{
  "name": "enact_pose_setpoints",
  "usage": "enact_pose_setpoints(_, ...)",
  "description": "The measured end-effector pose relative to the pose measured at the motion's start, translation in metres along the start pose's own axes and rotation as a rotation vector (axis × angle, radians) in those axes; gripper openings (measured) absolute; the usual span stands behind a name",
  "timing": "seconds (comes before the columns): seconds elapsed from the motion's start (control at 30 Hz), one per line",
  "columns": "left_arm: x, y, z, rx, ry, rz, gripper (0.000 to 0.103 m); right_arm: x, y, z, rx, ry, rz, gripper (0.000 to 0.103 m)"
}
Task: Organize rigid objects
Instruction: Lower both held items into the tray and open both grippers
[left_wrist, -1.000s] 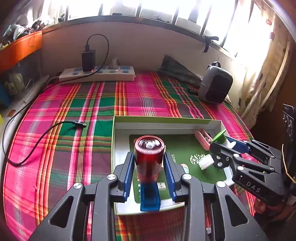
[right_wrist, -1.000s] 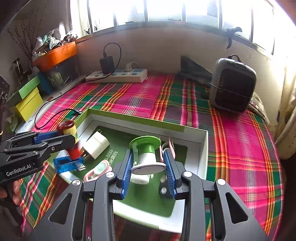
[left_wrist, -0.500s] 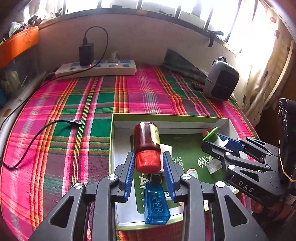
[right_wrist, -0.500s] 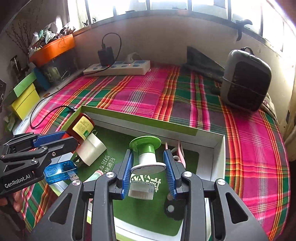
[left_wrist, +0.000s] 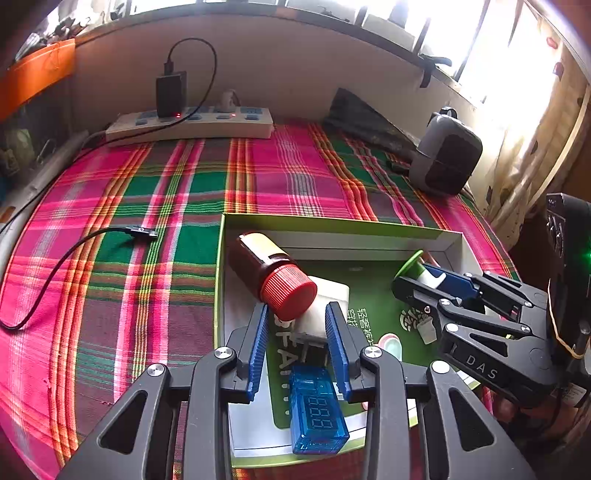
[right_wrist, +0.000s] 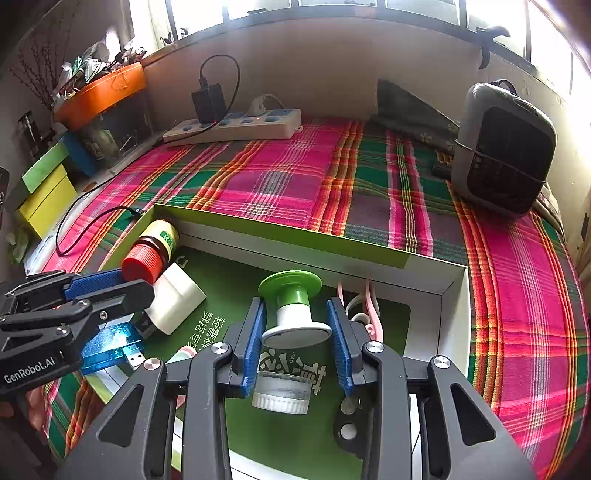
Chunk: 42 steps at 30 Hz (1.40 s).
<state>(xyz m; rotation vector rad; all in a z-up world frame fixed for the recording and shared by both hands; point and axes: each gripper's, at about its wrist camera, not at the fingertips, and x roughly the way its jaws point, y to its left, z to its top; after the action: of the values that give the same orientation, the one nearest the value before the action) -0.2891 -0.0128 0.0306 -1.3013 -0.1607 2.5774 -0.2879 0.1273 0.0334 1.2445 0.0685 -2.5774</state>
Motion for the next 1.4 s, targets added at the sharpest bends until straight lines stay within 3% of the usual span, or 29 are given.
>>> enact_pose_setpoints(0.17, 0.001, -0.001, -0.001, -0.001, 0.003, -0.005, 0.035, 0.0, 0.0, 0.0, 0.01, -0.005, 0.007, 0.036)
enact_pose_setpoints(0.33, 0.001, -0.001, -0.001, -0.003, 0.003, -0.006, 0.04, -0.002, -0.001, -0.001, 0.028, -0.008, 0.009, 0.048)
enact_pose_setpoints(1.03, -0.008, -0.003, -0.01, 0.008, 0.0, 0.021, 0.044, -0.015, 0.002, -0.005, 0.035, -0.029, -0.012, 0.049)
enact_pose_setpoints(1.4, -0.034, -0.009, -0.023, 0.038, -0.05, 0.058, 0.048, -0.036, 0.003, -0.014, 0.043, -0.055, -0.017, 0.049)
